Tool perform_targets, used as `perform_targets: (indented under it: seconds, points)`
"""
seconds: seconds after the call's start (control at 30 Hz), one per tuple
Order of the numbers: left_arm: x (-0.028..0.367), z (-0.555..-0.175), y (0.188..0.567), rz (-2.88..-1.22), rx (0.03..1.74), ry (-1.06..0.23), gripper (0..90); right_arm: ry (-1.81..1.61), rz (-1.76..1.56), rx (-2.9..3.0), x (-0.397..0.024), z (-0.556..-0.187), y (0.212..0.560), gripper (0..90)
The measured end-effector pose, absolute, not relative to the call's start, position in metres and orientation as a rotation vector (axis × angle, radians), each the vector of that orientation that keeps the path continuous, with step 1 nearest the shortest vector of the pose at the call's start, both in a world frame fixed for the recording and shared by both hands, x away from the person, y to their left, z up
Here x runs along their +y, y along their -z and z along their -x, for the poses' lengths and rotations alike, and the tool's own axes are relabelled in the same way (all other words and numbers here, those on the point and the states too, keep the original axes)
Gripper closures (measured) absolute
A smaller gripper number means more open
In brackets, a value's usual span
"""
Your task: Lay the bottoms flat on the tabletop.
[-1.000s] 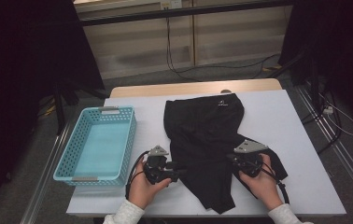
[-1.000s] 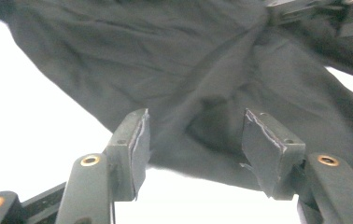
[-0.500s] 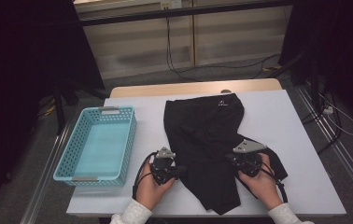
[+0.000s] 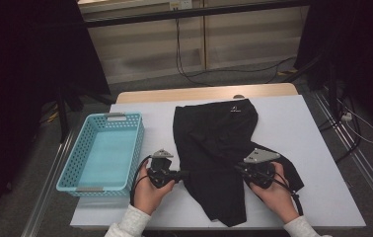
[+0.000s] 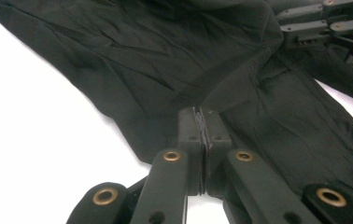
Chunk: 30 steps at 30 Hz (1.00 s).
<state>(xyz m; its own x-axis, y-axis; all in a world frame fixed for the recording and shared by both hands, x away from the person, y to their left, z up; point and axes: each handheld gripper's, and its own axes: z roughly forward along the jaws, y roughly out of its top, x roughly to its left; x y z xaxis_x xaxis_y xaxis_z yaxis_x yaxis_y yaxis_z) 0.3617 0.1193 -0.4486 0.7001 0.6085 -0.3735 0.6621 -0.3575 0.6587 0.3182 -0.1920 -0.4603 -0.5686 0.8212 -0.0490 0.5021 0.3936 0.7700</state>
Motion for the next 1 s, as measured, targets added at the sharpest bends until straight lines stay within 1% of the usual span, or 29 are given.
perform_targets:
  seconds: [0.03,0.1,0.17,0.23,0.27,0.33,0.37,0.4,0.43,0.47,0.57,0.6,0.63,0.67,0.73,0.8,0.9,0.93,0.97,1.0]
  points:
    - [0.119,-0.362,0.448,-2.068,0.965,0.082,88.7,-1.005,-1.118,2.231,-0.190,-0.316,0.458,68.8]
    - [0.117,-0.361,0.449,-2.065,0.963,0.089,88.6,-1.030,-1.051,2.254,-0.183,-0.307,0.451,62.4]
    - [0.117,-0.361,0.450,-2.067,0.961,0.089,88.6,-1.039,-1.044,2.267,-0.181,-0.304,0.449,60.8]
    - [0.115,-0.361,0.451,-2.068,0.959,0.098,88.4,-1.055,-1.038,2.310,-0.176,-0.300,0.448,61.1]
    - [0.115,-0.360,0.451,-2.068,0.961,0.093,88.4,-1.033,-1.046,2.346,-0.172,-0.297,0.453,59.5]
    - [0.114,-0.360,0.452,-2.074,0.954,0.099,88.4,-1.010,-1.041,2.362,-0.171,-0.296,0.457,59.1]
    - [0.113,-0.360,0.452,-2.071,0.953,0.099,88.3,-0.989,-1.039,2.379,-0.170,-0.296,0.460,59.9]
    - [0.113,-0.360,0.452,-2.068,0.950,0.100,88.3,-0.993,-1.038,2.385,-0.171,-0.295,0.464,62.6]
    - [0.112,-0.360,0.452,-2.065,0.950,0.104,88.0,-1.025,-1.036,2.402,-0.173,-0.296,0.464,78.2]
    - [0.111,-0.361,0.452,-2.066,0.944,0.106,87.5,-1.004,-1.014,2.412,-0.174,-0.296,0.463,85.9]
    - [0.111,-0.361,0.452,-2.063,0.937,0.105,84.8,-0.993,-1.003,2.425,-0.176,-0.296,0.462,88.3]
    - [0.111,-0.361,0.452,-2.059,0.936,0.096,83.1,-0.994,-1.009,2.420,-0.177,-0.296,0.462,88.5]
    - [0.112,-0.361,0.451,-2.057,0.935,0.099,79.3,-1.007,-1.053,2.410,-0.184,-0.298,0.462,88.6]
    - [0.112,-0.361,0.450,-2.055,0.932,0.098,79.3,-1.007,-1.053,2.410,-0.184,-0.298,0.462,88.6]
    - [0.113,-0.360,0.449,-2.051,0.917,0.090,75.2,-1.041,-1.123,2.370,-0.193,-0.299,0.460,88.5]
    - [0.112,-0.358,0.448,-2.052,0.913,0.105,73.3,-1.044,-1.175,2.336,-0.200,-0.300,0.460,87.2]
    - [0.112,-0.357,0.448,-2.061,0.891,0.088,69.1,-1.030,-1.163,2.323,-0.202,-0.299,0.460,77.9]
    - [0.112,-0.357,0.448,-2.060,0.890,0.085,67.6,-1.040,-1.139,2.326,-0.199,-0.298,0.458,73.2]
    - [0.113,-0.357,0.448,-2.061,0.889,0.078,66.1,-1.059,-1.127,2.325,-0.196,-0.297,0.456,70.3]
    - [0.113,-0.357,0.448,-2.058,0.891,0.078,64.9,-1.066,-1.101,2.327,-0.191,-0.296,0.453,69.4]
